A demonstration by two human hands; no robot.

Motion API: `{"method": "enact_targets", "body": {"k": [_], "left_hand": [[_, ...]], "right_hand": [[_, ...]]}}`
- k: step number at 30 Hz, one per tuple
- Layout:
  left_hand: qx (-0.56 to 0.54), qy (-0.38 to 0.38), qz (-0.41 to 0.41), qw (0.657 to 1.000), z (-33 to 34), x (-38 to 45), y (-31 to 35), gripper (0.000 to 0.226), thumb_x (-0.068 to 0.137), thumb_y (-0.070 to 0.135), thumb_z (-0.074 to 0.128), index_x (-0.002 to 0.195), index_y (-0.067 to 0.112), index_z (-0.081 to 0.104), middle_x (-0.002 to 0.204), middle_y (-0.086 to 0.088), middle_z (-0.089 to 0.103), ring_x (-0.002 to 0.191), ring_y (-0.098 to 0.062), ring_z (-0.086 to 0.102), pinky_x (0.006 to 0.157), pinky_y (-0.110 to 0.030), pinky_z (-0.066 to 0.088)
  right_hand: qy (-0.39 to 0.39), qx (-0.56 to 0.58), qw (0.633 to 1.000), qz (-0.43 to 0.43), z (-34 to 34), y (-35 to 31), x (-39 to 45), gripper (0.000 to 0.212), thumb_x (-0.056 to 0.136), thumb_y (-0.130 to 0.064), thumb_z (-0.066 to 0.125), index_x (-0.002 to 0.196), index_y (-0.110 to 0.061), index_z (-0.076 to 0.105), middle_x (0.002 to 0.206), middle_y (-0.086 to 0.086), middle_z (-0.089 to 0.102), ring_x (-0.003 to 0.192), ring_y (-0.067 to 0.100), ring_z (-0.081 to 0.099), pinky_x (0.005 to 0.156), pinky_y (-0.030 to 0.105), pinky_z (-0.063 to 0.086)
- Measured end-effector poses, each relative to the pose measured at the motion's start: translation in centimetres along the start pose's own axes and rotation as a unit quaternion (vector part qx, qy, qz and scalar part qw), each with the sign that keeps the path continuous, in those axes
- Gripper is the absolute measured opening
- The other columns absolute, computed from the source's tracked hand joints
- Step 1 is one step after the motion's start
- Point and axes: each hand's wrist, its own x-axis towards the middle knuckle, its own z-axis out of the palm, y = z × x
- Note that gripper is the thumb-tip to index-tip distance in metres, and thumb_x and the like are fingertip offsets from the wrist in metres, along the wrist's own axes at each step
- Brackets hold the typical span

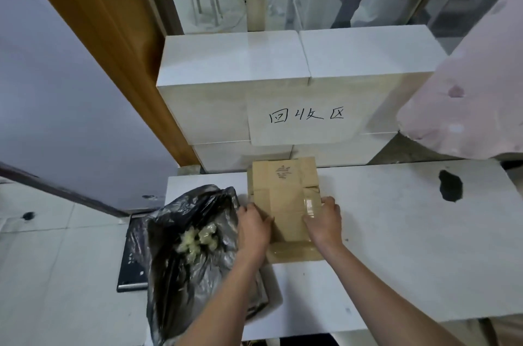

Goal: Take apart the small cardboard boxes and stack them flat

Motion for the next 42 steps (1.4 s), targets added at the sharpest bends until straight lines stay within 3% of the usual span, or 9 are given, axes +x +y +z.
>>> {"method": "enact_targets", "body": {"k": [11, 16, 18, 20, 24, 26, 30, 37, 42], "left_hand": [[0.072, -0.059, -0.025, 0.995, 3.0, 5.5, 0.3, 0.043, 0.095, 0.02, 0.061, 0.134, 0.007, 0.049, 0.132, -0.01, 0.046, 0.114, -0.026, 0.056, 0.104, -0.037, 0.047], [0.102, -0.06, -0.007, 0.993, 4.3, 6.3, -0.2, 0.06, 0.099, 0.016, 0.055, 0.151, 0.001, 0.027, 0.139, -0.012, 0.037, 0.122, -0.026, 0.049, 0.111, -0.037, 0.041], [0.145, -0.027, 0.038, 0.988, 4.9, 6.1, -0.3, 0.077, 0.1, 0.018, 0.056, 0.158, 0.005, 0.007, 0.15, -0.017, 0.023, 0.136, -0.03, 0.034, 0.119, -0.037, 0.03], [0.197, -0.01, 0.115, 0.974, 5.4, 5.8, -0.4, 0.088, 0.099, 0.013, 0.054, 0.159, 0.019, -0.011, 0.165, -0.015, -0.007, 0.152, -0.035, 0.001, 0.126, -0.041, 0.009], [0.27, -0.058, 0.202, 0.94, 6.8, 6.1, -0.4, 0.071, 0.107, 0.026, 0.03, 0.155, 0.025, -0.022, 0.161, -0.005, -0.031, 0.145, -0.022, -0.035, 0.123, -0.04, -0.014], [0.289, -0.061, 0.185, 0.937, 7.5, 6.7, -0.7, 0.062, 0.108, 0.036, 0.015, 0.153, 0.022, -0.025, 0.16, -0.004, -0.034, 0.145, -0.02, -0.037, 0.122, -0.039, -0.018], [0.301, -0.033, 0.177, 0.937, 9.2, 7.1, -1.6, 0.062, 0.104, 0.044, 0.001, 0.155, 0.018, -0.023, 0.162, -0.004, -0.031, 0.148, -0.018, -0.032, 0.124, -0.042, -0.012], [0.325, -0.008, 0.16, 0.932, 10.7, 7.8, -2.4, 0.063, 0.104, 0.043, 0.002, 0.156, 0.014, -0.02, 0.163, -0.007, -0.027, 0.15, -0.019, -0.027, 0.125, -0.042, -0.008], [0.35, -0.027, 0.136, 0.926, 9.7, 7.0, -1.5, 0.063, 0.103, 0.042, -0.001, 0.154, 0.014, -0.024, 0.161, -0.005, -0.032, 0.148, -0.019, -0.03, 0.124, -0.04, -0.01]], "right_hand": [[-0.047, -0.028, 0.998, 0.038, 3.0, 0.4, 6.5, 0.048, 0.081, -0.006, 0.069, 0.124, -0.004, 0.049, 0.119, 0.015, 0.049, 0.087, 0.023, 0.048, 0.074, 0.027, 0.04], [-0.062, -0.07, 0.995, 0.033, 3.9, 0.9, 7.8, 0.05, 0.083, -0.01, 0.068, 0.126, 0.0, 0.047, 0.118, 0.016, 0.048, 0.108, 0.034, 0.053, 0.08, 0.031, 0.043], [-0.038, -0.137, 0.99, -0.015, 4.1, 1.2, 7.5, 0.059, 0.083, -0.016, 0.07, 0.133, 0.0, 0.043, 0.13, 0.018, 0.043, 0.122, 0.034, 0.042, 0.097, 0.035, 0.042], [-0.002, -0.225, 0.967, -0.12, 4.5, 1.5, 7.2, 0.074, 0.084, -0.017, 0.069, 0.147, -0.002, 0.032, 0.148, 0.022, 0.029, 0.138, 0.036, 0.027, 0.114, 0.039, 0.034], [-0.079, -0.328, 0.904, -0.262, 6.0, 1.8, 7.6, 0.071, 0.101, -0.028, 0.044, 0.159, -0.015, 0.005, 0.165, 0.014, -0.008, 0.151, 0.029, -0.015, 0.125, 0.042, 0.002], [-0.105, -0.354, 0.892, -0.263, 6.5, 2.2, 8.5, 0.066, 0.105, -0.037, 0.029, 0.158, -0.014, -0.003, 0.164, 0.012, -0.018, 0.148, 0.024, -0.024, 0.122, 0.038, -0.012], [-0.092, -0.38, 0.876, -0.282, 6.9, 3.5, 9.4, 0.066, 0.102, -0.042, 0.009, 0.157, -0.01, -0.008, 0.163, 0.014, -0.018, 0.151, 0.026, -0.019, 0.124, 0.041, -0.006], [-0.058, -0.347, 0.883, -0.312, 8.0, 4.9, 10.3, 0.068, 0.102, -0.045, 0.013, 0.157, -0.006, 0.006, 0.165, 0.018, -0.001, 0.153, 0.028, -0.003, 0.123, 0.045, 0.006], [-0.115, -0.369, 0.875, -0.291, 7.3, 4.5, 9.9, 0.067, 0.102, -0.048, 0.003, 0.154, -0.012, -0.02, 0.16, 0.014, -0.028, 0.148, 0.026, -0.026, 0.124, 0.044, -0.006]]}}
